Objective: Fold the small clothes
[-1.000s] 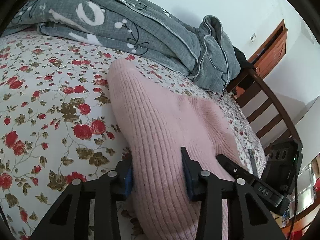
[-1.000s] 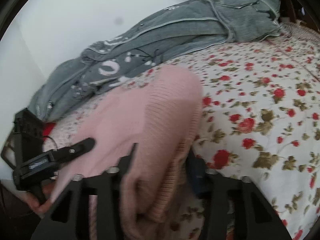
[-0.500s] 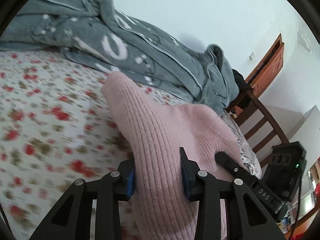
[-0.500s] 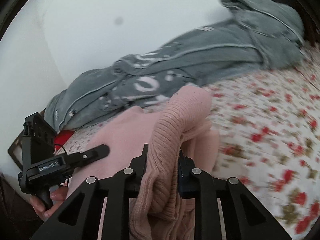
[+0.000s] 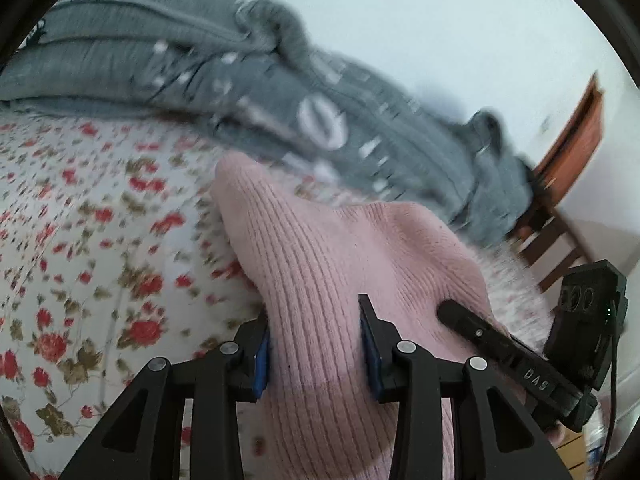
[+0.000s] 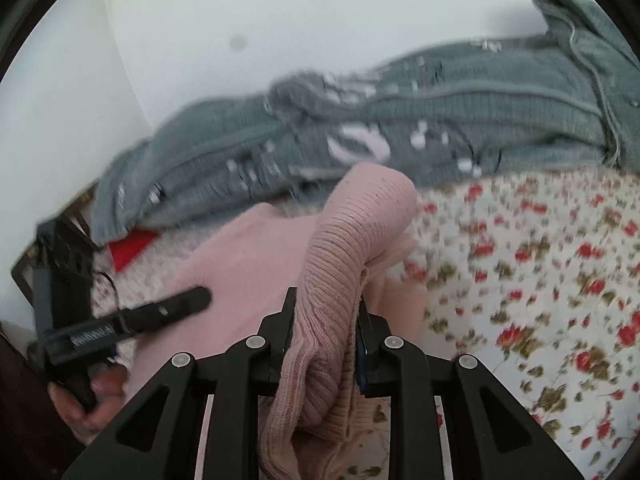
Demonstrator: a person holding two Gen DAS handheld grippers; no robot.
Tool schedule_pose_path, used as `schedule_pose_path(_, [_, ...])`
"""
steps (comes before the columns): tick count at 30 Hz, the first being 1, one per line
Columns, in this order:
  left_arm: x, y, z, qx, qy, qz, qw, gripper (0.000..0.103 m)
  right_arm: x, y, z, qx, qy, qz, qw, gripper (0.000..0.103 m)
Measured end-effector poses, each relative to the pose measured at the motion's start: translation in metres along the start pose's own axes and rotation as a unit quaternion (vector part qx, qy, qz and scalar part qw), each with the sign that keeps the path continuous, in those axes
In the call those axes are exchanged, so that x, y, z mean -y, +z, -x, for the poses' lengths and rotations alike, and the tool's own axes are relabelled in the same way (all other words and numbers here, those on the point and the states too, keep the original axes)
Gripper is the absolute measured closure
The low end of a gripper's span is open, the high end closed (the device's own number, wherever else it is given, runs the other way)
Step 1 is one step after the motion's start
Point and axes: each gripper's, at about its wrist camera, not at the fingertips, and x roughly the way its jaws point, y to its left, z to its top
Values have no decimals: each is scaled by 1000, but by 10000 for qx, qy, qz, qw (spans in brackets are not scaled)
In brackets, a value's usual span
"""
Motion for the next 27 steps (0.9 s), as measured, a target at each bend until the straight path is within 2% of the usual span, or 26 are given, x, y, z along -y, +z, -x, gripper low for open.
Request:
schedule_pose_path(3, [4,-9,-10,-99,430,-259,9987,59,12,-21,-33,-598,-357,-99,9975,77])
schedule_pose_path(4, [5,-9,-8,-63,498,-329,9982,55,14,-21,-32,-564,-341,-119,9978,75])
schedule_pose_path(6, [5,-9,-1,-16,546,-367,9978,54,12,-17,-25,-578,-333,-87,9977,71])
schedule_pose_path(8, [1,-9,8,81,493,-287,9983,53,11,-19,-22,-583,-464,82,9972,61])
schedule_pose_path(11, [0,-9,17,152,546,-304,9979,52,10,-22,-13,-475,-547,228,9971,59])
schedule_pose_path(15, [-5,-11,24,191,479,-221,9984,50,5,-21,6,-257,-460,327,9981,60])
schedule_pose_path(16, [-7,-11,23,178,436,-180,9987,50,4,-22,10,-213,-353,293,9987,68])
schedule_pose_path(17, [-8,-12,24,169,381,-139,9990,50,3,-24,10,-216,-308,299,9988,83])
schedule_pose_path(18, [-8,-13,25,173,325,-121,9992,50,1,-27,7,-253,-349,359,9984,84])
schedule_pose_path(21, [-3,-17,32,214,191,-214,9994,50,-4,-36,-7,-426,-746,581,9946,85])
schedule_pose_path(24, [5,-24,36,186,131,-338,9992,49,-1,-30,3,-499,-677,637,9944,81])
schedule_pose_path(27, [17,-33,36,176,339,-637,9972,45,1,-32,15,-465,-580,684,9949,79])
